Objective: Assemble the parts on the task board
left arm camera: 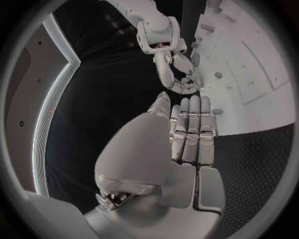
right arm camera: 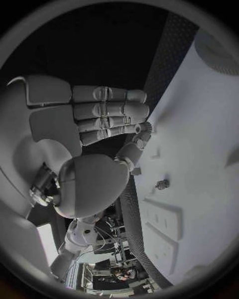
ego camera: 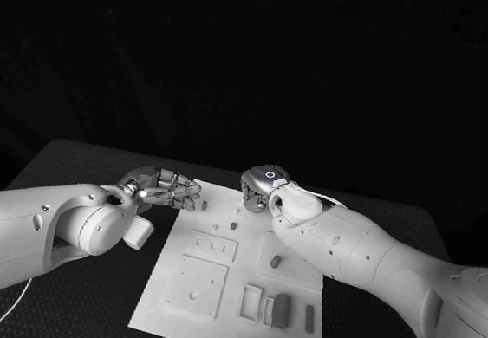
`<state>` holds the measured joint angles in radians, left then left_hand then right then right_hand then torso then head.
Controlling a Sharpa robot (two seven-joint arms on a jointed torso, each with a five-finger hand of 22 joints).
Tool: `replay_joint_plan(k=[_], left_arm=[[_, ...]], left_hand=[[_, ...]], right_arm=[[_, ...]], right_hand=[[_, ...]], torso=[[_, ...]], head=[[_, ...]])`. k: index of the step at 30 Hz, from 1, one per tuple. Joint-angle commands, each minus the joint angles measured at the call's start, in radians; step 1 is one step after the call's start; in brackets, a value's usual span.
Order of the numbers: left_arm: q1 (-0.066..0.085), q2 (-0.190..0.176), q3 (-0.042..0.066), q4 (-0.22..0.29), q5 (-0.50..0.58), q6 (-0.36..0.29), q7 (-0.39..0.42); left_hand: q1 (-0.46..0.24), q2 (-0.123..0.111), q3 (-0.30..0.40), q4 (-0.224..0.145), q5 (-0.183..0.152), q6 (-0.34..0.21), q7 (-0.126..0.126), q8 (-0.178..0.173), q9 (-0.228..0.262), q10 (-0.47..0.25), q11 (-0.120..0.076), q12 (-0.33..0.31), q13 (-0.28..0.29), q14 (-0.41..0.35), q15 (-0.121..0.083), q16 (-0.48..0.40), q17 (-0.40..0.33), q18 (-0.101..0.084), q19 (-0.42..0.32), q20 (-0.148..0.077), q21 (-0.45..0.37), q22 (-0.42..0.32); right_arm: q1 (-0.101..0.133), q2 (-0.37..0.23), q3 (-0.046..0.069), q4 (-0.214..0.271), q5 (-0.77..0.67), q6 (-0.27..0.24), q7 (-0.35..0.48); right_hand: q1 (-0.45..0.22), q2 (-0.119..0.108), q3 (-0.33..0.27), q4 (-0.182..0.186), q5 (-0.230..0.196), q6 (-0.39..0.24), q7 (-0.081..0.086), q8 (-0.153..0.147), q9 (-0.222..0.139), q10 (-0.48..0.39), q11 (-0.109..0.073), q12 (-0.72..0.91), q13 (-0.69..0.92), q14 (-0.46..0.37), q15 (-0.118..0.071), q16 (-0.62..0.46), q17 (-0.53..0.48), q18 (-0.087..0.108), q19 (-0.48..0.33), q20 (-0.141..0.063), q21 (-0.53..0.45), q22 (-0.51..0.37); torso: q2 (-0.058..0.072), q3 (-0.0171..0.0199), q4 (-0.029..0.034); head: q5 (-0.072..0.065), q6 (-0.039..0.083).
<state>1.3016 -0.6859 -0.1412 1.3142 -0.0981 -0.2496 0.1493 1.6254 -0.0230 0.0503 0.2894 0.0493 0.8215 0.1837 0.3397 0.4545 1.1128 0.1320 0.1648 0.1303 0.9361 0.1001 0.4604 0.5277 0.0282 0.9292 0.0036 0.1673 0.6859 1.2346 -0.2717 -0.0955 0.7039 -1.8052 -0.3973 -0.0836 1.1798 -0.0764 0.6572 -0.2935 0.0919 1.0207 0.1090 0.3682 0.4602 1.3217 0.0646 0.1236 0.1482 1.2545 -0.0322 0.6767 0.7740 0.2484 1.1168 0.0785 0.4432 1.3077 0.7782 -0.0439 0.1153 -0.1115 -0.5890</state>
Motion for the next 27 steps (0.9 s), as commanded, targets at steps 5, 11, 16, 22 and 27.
replay_joint_plan(k=[5,11,16,22,27], left_arm=[[0.001,0.004,0.001,0.0,-0.003,0.008,0.007],[0.001,0.004,0.001,0.0,-0.003,0.008,0.007],[0.001,0.006,0.001,-0.002,-0.003,0.009,0.007],[0.001,0.008,0.001,-0.004,-0.003,0.008,0.008],[0.001,0.009,0.001,-0.004,-0.003,0.008,0.008]], left_hand=[[-0.008,-0.001,-0.008,0.001,0.002,0.007,0.001,-0.006,-0.001,0.007,0.001,-0.005,-0.001,0.006,0.003,-0.006,0.002,0.005,0.006,0.0,-0.004,-0.002],[-0.008,-0.001,-0.008,0.001,0.002,0.007,0.001,-0.006,-0.001,0.008,0.001,-0.005,-0.001,0.006,0.003,-0.006,0.003,0.005,0.006,0.0,-0.004,-0.002],[-0.008,-0.001,-0.008,0.0,0.002,0.007,0.001,-0.006,-0.001,0.008,0.001,-0.006,-0.001,0.006,0.003,-0.007,0.003,0.005,0.007,0.0,-0.005,-0.002],[-0.008,-0.001,-0.008,0.001,0.002,0.008,0.001,-0.006,-0.001,0.008,0.001,-0.006,-0.001,0.006,0.003,-0.008,0.004,0.005,0.007,0.0,-0.005,-0.002],[-0.009,-0.001,-0.008,0.001,0.002,0.008,0.001,-0.007,-0.001,0.008,0.001,-0.007,-0.001,0.006,0.003,-0.008,0.004,0.005,0.007,0.0,-0.005,-0.002]], right_arm=[[-0.001,0.008,-0.001,0.001,-0.003,0.009,0.002],[-0.001,0.01,-0.001,0.0,0.001,0.001,0.005],[-0.001,0.013,-0.002,0.001,0.002,0.021,0.01],[-0.002,0.015,-0.003,0.001,0.007,0.034,0.011],[-0.002,0.017,-0.003,-0.004,0.018,0.038,0.014]], right_hand=[[0.006,0.004,0.006,0.0,0.004,0.005,0.003,0.002,0.001,0.006,-0.001,0.001,0.014,-0.003,-0.008,0.002,0.002,0.013,-0.006,-0.006,0.006,0.026],[0.005,0.005,0.007,0.0,0.004,0.002,0.004,0.0,0.001,0.003,0.001,-0.002,0.013,-0.006,-0.007,0.002,0.001,0.013,-0.009,-0.005,0.008,0.026],[0.005,0.005,0.008,0.0,0.004,0.002,0.004,-0.001,0.001,0.003,0.001,-0.003,0.013,-0.006,-0.007,0.002,0.001,0.013,-0.01,-0.005,0.009,0.026],[0.004,0.005,0.008,0.0,0.004,0.001,0.005,-0.001,0.001,0.002,0.001,-0.004,0.013,-0.007,-0.006,0.001,0.001,0.013,-0.012,-0.004,0.01,0.026],[0.002,-0.003,0.009,0.001,0.004,-0.012,0.01,-0.01,0.0,-0.011,0.008,-0.015,0.011,-0.02,0.001,-0.006,-0.003,0.013,-0.025,0.0,0.014,0.025]], torso=[[0.001,-0.001,0.0006],[0.002,-0.0017,-0.0001],[0.002,-0.0019,-0.0005],[0.003,-0.0021,-0.0006],[0.003,-0.0028,-0.0008]], head=[[0.0,0.0],[0.001,0.0],[0.0,0.0],[-0.003,0.001],[-0.003,0.003]])
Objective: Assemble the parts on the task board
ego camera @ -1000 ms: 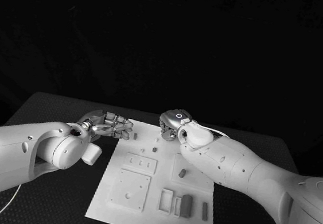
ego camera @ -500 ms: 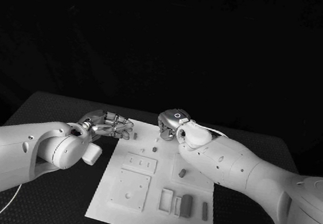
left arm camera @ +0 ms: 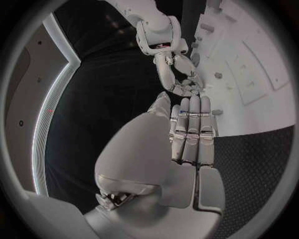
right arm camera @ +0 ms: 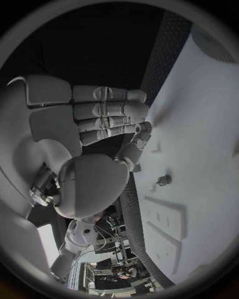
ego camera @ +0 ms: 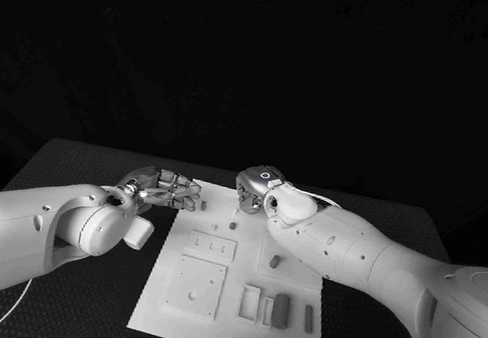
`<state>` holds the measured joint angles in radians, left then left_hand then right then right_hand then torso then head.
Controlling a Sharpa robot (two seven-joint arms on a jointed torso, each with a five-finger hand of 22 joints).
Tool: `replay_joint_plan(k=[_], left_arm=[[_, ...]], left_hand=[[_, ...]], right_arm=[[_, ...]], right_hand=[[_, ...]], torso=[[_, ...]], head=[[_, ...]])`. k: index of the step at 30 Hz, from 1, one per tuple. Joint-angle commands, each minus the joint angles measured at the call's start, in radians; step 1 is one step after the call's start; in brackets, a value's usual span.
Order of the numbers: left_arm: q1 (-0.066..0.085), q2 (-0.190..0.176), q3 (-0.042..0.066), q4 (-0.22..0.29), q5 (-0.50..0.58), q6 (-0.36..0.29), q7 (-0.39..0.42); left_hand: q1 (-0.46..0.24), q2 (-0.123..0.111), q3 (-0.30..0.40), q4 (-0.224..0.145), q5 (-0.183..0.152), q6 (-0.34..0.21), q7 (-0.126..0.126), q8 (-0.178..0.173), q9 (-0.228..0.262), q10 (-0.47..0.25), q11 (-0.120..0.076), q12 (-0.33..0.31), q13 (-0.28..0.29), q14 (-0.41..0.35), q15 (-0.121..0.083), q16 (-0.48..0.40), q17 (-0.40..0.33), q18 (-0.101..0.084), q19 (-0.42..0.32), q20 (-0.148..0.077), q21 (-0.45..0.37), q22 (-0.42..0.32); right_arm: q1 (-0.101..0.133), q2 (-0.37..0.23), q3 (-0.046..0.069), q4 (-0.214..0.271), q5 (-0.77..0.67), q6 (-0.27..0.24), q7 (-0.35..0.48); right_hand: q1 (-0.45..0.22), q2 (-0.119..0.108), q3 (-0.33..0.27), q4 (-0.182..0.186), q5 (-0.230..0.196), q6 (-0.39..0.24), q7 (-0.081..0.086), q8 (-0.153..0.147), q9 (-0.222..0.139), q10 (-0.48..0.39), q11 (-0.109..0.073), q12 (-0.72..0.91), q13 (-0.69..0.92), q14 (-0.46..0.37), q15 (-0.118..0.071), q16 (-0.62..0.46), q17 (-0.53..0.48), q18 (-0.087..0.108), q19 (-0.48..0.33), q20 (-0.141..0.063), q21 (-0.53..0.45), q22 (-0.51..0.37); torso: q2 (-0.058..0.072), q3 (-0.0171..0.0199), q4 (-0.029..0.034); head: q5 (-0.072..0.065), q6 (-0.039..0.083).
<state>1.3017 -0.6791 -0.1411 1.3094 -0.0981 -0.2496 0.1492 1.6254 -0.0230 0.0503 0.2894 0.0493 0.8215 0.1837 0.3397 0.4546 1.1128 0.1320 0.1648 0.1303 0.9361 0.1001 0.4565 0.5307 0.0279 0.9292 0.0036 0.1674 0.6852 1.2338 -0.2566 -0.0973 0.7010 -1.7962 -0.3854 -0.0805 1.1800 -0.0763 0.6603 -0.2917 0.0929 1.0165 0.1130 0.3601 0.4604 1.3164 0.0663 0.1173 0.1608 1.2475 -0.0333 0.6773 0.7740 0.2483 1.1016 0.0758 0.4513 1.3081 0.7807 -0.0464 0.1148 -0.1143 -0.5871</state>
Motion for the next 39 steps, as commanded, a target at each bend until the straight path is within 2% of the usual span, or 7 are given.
replay_joint_plan(k=[1,5,11,24,31,34,39], left_arm=[[0.001,0.003,0.001,0.001,-0.003,0.008,0.008],[0.001,0.001,0.001,0.001,-0.003,0.008,0.007],[0.001,0.001,0.001,-0.001,-0.003,0.008,0.005],[0.002,-0.008,0.001,0.0,-0.003,0.005,0.005],[0.006,-0.02,0.001,0.005,-0.003,0.0,0.005],[0.007,-0.033,0.001,0.017,-0.003,0.002,0.009],[0.007,-0.039,0.001,0.016,-0.003,0.001,0.01]], left_hand=[[-0.009,-0.001,-0.008,0.001,0.002,0.008,0.001,-0.007,-0.001,0.008,0.001,-0.007,-0.001,0.006,0.003,-0.004,0.002,0.005,0.007,0.0,-0.005,-0.001],[-0.009,-0.001,-0.008,0.001,0.002,0.008,0.001,-0.007,-0.001,0.008,0.001,-0.007,-0.001,0.007,0.003,-0.005,0.002,0.005,0.007,0.0,-0.005,-0.001],[-0.01,-0.002,-0.008,0.001,0.002,0.007,0.001,-0.008,-0.002,0.008,0.001,-0.008,-0.001,0.006,0.003,-0.006,0.003,0.005,0.007,0.0,-0.006,-0.001],[-0.011,-0.003,-0.009,0.001,0.002,0.005,0.002,-0.01,-0.002,0.007,0.002,-0.011,-0.001,0.006,0.004,-0.009,0.005,0.005,0.006,0.0,-0.007,-0.001],[-0.011,-0.003,-0.009,0.0,0.002,0.006,0.002,-0.01,-0.002,0.007,0.002,-0.011,-0.001,0.006,0.004,-0.01,0.006,0.005,0.006,0.0,-0.007,-0.001],[-0.011,-0.004,-0.009,0.0,0.002,0.006,0.002,-0.01,-0.002,0.007,0.002,-0.012,-0.001,0.006,0.004,-0.01,0.006,0.005,0.006,0.0,-0.008,-0.001],[-0.01,-0.004,-0.009,0.0,0.002,0.006,0.002,-0.01,-0.002,0.008,0.002,-0.012,-0.001,0.006,0.004,-0.011,0.007,0.005,0.006,0.0,-0.008,-0.001]], right_arm=[[-0.001,0.001,-0.002,-0.001,0.009,0.03,0.01],[-0.001,0.002,-0.002,-0.007,0.017,0.048,0.009],[-0.001,0.004,-0.005,-0.015,0.054,0.031,0.018],[0.0,-0.034,-0.005,0.029,0.096,-0.075,0.022],[0.025,-0.141,0.033,0.182,0.175,-0.109,0.05],[0.042,-0.214,0.06,0.255,0.23,-0.06,0.042],[0.067,-0.315,0.063,0.323,0.317,0.036,0.02]], right_hand=[[0.002,-0.004,0.006,-0.001,0.003,-0.01,0.007,-0.004,-0.001,-0.008,0.008,-0.01,-0.002,-0.016,0.003,-0.009,-0.004,0.014,-0.012,0.003,0.006,0.025],[-0.005,-0.013,0.005,0.0,0.003,-0.025,0.013,-0.014,-0.003,-0.02,0.015,-0.019,-0.002,-0.027,0.01,-0.018,-0.011,0.013,-0.028,0.009,0.006,0.024],[-0.021,-0.056,0.0,0.004,0.003,-0.139,0.06,-0.079,-0.032,-0.143,0.054,-0.055,-0.032,-0.033,0.042,-0.013,-0.011,0.014,-0.041,0.017,0.016,0.024],[-0.044,-0.119,0.014,0.03,0.003,-0.226,0.049,-0.109,-0.051,-0.273,0.091,-0.049,-0.085,-0.07,0.077,-0.008,-0.011,0.014,-0.07,0.03,0.015,0.023],[-0.039,-0.13,0.016,0.043,0.001,-0.209,0.065,-0.089,-0.045,-0.221,0.074,-0.018,-0.074,-0.054,0.061,0.017,-0.004,0.014,-0.055,0.023,0.034,0.026],[-0.054,-0.134,-0.024,0.054,0.0,-0.157,0.059,-0.05,-0.023,-0.017,-0.004,0.131,0.046,-0.018,-0.009,0.122,0.053,0.014,-0.006,-0.004,0.106,0.028],[-0.077,-0.148,-0.029,0.065,0.002,-0.161,0.04,-0.036,0.023,-0.17,-0.023,0.426,0.551,-0.044,-0.029,0.303,0.119,0.014,-0.012,-0.03,0.251,0.026]], torso=[[0.0,-0.0003,-0.0004],[0.001,-0.0003,-0.0003],[0.001,-0.0003,-0.0007],[0.002,-0.0001,-0.0024],[0.003,0.0007,-0.0057],[0.005,0.0007,-0.0096],[0.006,0.0042,-0.0204]], head=[[0.0,0.0],[0.001,0.0],[0.0,0.0],[-0.001,0.004],[-0.005,0.015],[-0.008,0.023],[-0.004,0.029]])
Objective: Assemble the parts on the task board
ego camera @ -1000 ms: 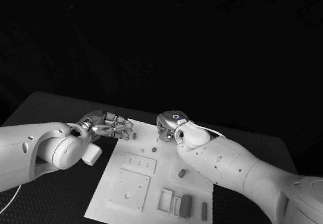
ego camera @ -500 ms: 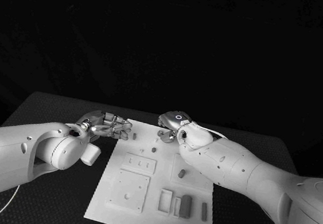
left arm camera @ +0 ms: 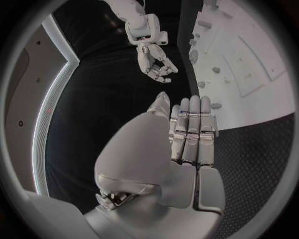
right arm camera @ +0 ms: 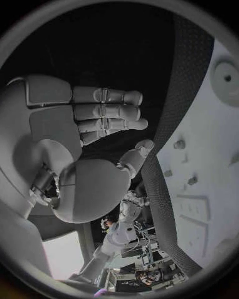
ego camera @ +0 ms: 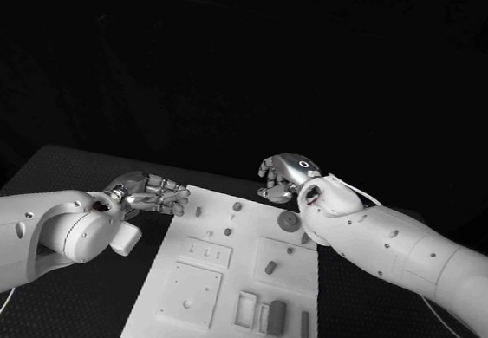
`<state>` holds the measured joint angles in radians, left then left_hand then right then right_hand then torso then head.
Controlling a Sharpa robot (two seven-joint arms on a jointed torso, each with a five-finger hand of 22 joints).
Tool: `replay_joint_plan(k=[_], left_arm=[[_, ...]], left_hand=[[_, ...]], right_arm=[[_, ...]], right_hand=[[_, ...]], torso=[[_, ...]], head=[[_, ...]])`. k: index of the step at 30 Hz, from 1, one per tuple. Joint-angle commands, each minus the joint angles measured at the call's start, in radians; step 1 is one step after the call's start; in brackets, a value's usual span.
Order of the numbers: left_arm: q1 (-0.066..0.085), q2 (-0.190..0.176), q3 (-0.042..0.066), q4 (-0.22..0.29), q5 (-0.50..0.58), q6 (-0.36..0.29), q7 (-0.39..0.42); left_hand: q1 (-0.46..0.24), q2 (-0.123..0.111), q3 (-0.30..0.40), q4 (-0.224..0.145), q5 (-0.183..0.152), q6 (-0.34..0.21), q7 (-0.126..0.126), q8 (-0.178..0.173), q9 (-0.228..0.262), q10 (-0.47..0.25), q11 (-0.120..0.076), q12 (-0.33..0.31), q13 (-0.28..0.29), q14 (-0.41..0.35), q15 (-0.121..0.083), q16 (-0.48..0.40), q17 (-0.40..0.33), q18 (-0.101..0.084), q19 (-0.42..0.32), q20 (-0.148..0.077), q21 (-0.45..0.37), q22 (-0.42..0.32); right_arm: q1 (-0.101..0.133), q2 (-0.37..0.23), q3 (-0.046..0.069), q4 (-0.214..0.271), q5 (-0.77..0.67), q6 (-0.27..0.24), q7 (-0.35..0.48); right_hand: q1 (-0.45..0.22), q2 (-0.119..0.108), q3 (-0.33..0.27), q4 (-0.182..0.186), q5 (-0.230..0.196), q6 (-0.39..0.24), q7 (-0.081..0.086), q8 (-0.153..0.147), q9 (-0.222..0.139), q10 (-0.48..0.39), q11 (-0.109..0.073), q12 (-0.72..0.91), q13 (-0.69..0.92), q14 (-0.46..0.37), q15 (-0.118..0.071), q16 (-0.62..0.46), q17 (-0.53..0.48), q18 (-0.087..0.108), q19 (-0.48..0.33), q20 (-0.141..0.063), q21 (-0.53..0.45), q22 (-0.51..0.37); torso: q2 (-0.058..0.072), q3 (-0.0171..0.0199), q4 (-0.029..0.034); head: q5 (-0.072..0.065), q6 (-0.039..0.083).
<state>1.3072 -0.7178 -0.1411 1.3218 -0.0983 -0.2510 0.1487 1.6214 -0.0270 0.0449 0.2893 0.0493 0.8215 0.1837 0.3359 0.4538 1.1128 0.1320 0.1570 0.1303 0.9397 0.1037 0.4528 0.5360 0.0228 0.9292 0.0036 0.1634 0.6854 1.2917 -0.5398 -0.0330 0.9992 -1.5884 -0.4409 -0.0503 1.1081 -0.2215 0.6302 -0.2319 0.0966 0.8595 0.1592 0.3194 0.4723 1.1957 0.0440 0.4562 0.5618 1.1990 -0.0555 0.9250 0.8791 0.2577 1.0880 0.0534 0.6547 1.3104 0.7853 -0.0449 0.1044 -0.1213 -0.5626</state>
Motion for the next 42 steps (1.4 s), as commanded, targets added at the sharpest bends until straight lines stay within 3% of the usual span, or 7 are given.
replay_joint_plan(k=[1,3,6,7,14,29,42], left_arm=[[0.001,-0.001,0.001,0.004,-0.003,0.003,0.011],[0.001,-0.001,0.001,0.004,-0.003,0.004,0.01],[0.001,0.001,0.001,0.004,-0.003,0.007,0.011],[0.001,0.001,0.001,0.004,-0.003,0.007,0.011],[0.001,0.001,0.001,0.006,-0.003,0.009,0.011],[0.001,0.004,0.001,0.002,-0.003,0.012,0.01],[0.001,0.006,0.001,-0.005,-0.003,0.015,0.009]], left_hand=[[-0.006,0.0,-0.003,0.0,0.002,0.006,0.002,-0.007,-0.001,0.008,0.002,-0.004,-0.001,0.003,0.001,-0.007,0.002,0.01,0.006,0.0,-0.004,-0.001],[-0.006,-0.001,-0.004,0.0,0.002,0.006,0.002,-0.007,-0.001,0.008,0.002,-0.004,-0.001,0.003,0.001,-0.007,0.002,0.01,0.006,0.0,-0.004,-0.001],[-0.006,-0.001,-0.004,0.0,0.002,0.006,0.002,-0.007,-0.001,0.008,0.002,-0.004,-0.001,0.003,0.001,-0.007,0.002,0.01,0.006,0.0,-0.004,-0.001],[-0.006,-0.001,-0.004,0.0,0.002,0.006,0.002,-0.007,-0.001,0.008,0.002,-0.004,-0.001,0.003,0.001,-0.007,0.002,0.01,0.006,0.0,-0.004,-0.001],[-0.006,-0.001,-0.004,0.0,0.002,0.006,0.002,-0.007,-0.001,0.008,0.002,-0.005,-0.001,0.003,0.001,-0.008,0.003,0.01,0.007,0.001,-0.004,-0.001],[-0.007,-0.001,-0.003,0.001,0.002,0.006,0.002,-0.008,-0.002,0.008,0.002,-0.006,-0.001,0.004,0.001,-0.01,0.005,0.011,0.007,0.001,-0.005,-0.001],[-0.007,0.0,-0.003,0.001,0.002,0.006,0.003,-0.009,-0.002,0.008,0.003,-0.007,-0.001,0.004,0.001,-0.011,0.006,0.011,0.007,0.001,-0.006,-0.001]], right_arm=[[0.014,-0.05,-0.001,0.036,0.113,0.117,-0.016],[0.018,-0.086,-0.001,0.063,0.122,0.148,-0.026],[0.02,-0.123,-0.001,0.092,0.123,0.179,-0.032],[0.021,-0.133,-0.001,0.099,0.123,0.191,-0.033],[0.016,-0.142,-0.004,0.071,0.123,0.238,-0.031],[-0.036,-0.12,-0.01,-0.004,0.136,0.29,-0.024],[-0.05,-0.098,-0.01,-0.039,0.142,0.293,-0.008]], right_hand=[[-0.009,-0.01,-0.003,0.004,-0.002,-0.008,-0.01,0.001,0.015,-0.062,-0.005,0.154,0.244,0.007,-0.011,0.116,0.039,0.004,0.005,-0.016,0.085,0.026],[-0.008,-0.013,0.002,0.008,0.002,-0.006,-0.009,-0.004,0.022,-0.146,0.001,0.276,0.408,-0.036,-0.002,0.228,0.098,0.004,-0.012,-0.022,0.145,0.022],[-0.016,-0.018,0.001,0.016,-0.001,-0.023,0.002,-0.019,0.023,-0.177,0.006,0.422,0.547,-0.048,-0.005,0.339,0.141,0.004,-0.021,-0.027,0.214,0.025],[-0.021,-0.024,0.003,0.019,-0.002,-0.024,0.001,-0.023,0.026,-0.199,0.006,0.499,0.607,-0.067,0.006,0.38,0.152,0.004,-0.031,-0.029,0.243,0.024],[-0.017,-0.023,0.016,0.023,-0.002,-0.026,0.007,-0.029,0.039,-0.207,0.011,0.683,0.682,-0.069,0.005,0.527,0.169,0.004,-0.018,-0.055,0.349,0.022],[-0.025,-0.015,0.021,0.03,-0.002,-0.032,0.004,-0.034,0.042,-0.206,0.009,0.719,0.673,-0.071,0.002,0.558,0.159,0.004,-0.018,-0.062,0.371,0.02],[-0.03,-0.008,0.025,0.033,-0.002,-0.045,0.007,-0.043,0.038,-0.214,0.011,0.724,0.66,-0.08,0.005,0.565,0.149,0.004,-0.025,-0.063,0.374,0.018]], torso=[[0.001,0.0036,-0.0126],[0.002,0.0038,-0.013],[0.001,0.0044,-0.0133],[0.001,0.0048,-0.0131],[0.003,0.005,-0.0113],[0.002,0.0029,-0.009],[0.002,0.0019,-0.0094]], head=[[0.006,0.007],[0.002,0.008],[-0.003,0.011],[-0.004,0.012],[-0.011,0.013],[-0.025,0.001],[-0.021,-0.001]])
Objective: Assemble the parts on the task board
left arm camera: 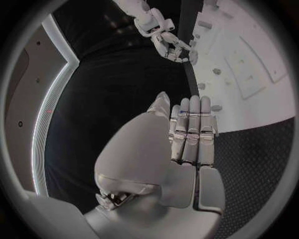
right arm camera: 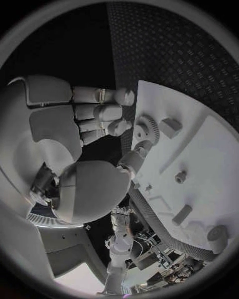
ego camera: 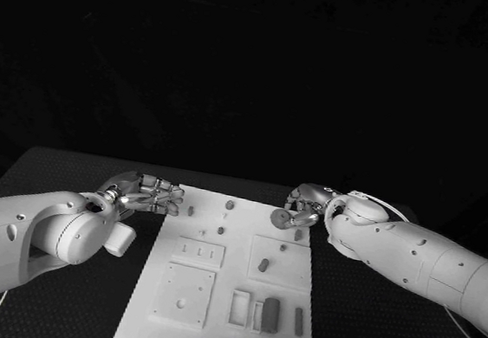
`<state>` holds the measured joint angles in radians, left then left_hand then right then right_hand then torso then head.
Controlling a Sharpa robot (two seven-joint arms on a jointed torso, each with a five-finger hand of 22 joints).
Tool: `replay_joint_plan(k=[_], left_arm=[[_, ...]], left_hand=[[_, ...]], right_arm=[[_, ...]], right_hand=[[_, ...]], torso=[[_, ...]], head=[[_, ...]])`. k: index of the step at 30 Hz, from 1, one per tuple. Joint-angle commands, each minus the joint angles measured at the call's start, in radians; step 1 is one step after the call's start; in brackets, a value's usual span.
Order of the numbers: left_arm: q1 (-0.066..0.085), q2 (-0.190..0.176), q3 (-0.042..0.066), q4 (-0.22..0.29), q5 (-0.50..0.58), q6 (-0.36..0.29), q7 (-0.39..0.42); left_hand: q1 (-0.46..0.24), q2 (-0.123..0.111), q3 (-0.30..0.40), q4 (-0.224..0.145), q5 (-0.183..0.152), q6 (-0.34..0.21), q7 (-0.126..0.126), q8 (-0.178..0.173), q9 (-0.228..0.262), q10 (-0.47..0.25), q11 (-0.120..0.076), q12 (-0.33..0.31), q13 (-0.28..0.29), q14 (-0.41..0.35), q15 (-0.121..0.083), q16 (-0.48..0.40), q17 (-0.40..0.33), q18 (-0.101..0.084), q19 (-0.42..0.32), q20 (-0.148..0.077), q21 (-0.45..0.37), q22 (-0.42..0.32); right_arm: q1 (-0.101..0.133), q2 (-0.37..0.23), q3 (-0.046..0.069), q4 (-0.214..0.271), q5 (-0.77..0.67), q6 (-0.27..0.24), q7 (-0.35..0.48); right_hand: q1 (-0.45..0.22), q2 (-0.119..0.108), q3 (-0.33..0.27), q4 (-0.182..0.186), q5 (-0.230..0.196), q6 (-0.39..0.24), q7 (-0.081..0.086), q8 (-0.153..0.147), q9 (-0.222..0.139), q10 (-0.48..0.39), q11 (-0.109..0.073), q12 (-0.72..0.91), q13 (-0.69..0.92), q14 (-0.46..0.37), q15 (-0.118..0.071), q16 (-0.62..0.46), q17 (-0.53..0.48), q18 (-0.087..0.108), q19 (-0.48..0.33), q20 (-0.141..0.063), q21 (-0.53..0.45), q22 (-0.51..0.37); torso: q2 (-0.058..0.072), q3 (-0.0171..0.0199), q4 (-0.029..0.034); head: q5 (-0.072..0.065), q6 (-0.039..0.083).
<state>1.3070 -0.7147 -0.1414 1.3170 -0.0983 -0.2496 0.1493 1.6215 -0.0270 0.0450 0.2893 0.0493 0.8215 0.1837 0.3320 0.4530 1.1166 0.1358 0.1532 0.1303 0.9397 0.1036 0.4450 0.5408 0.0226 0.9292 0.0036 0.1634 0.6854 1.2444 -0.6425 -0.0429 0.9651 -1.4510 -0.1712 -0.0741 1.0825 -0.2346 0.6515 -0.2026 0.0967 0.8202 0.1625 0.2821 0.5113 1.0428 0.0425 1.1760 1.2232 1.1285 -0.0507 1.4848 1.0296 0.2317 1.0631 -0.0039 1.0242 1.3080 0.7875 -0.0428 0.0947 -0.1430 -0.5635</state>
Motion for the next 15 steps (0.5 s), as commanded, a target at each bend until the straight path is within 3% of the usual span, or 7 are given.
replay_joint_plan(k=[1,15], left_arm=[[0.001,0.003,0.001,-0.002,-0.003,0.014,0.009],[0.001,0.006,0.001,-0.006,-0.003,0.016,0.009]], left_hand=[[-0.007,0.0,-0.003,0.001,0.002,0.006,0.003,-0.005,-0.001,0.005,-0.001,-0.004,-0.001,0.004,0.001,-0.004,0.001,0.011,0.007,0.001,-0.006,-0.001],[-0.007,0.002,-0.002,0.001,0.002,0.006,0.003,-0.005,-0.001,0.005,-0.001,-0.005,-0.001,0.004,0.002,-0.006,0.003,0.011,0.007,0.001,-0.006,-0.001]], right_arm=[[-0.003,0.007,0.0,-0.008,0.005,0.024,0.016],[-0.005,0.021,0.0,-0.033,0.009,0.04,0.028]], right_hand=[[-0.005,0.006,0.004,0.004,-0.002,-0.006,0.004,-0.006,-0.001,-0.062,0.013,0.004,-0.002,-0.01,0.0,0.005,-0.002,0.03,0.0,-0.005,0.005,0.021],[-0.005,0.047,0.005,0.0,-0.003,-0.001,0.001,-0.006,-0.004,-0.068,0.011,0.011,-0.02,-0.018,-0.001,0.014,-0.016,0.03,-0.008,-0.004,0.009,0.02]], torso=[[0.0,-0.0003,0.0001],[0.0,-0.0009,-0.0003]], head=[[0.001,0.0],[0.001,-0.003]])
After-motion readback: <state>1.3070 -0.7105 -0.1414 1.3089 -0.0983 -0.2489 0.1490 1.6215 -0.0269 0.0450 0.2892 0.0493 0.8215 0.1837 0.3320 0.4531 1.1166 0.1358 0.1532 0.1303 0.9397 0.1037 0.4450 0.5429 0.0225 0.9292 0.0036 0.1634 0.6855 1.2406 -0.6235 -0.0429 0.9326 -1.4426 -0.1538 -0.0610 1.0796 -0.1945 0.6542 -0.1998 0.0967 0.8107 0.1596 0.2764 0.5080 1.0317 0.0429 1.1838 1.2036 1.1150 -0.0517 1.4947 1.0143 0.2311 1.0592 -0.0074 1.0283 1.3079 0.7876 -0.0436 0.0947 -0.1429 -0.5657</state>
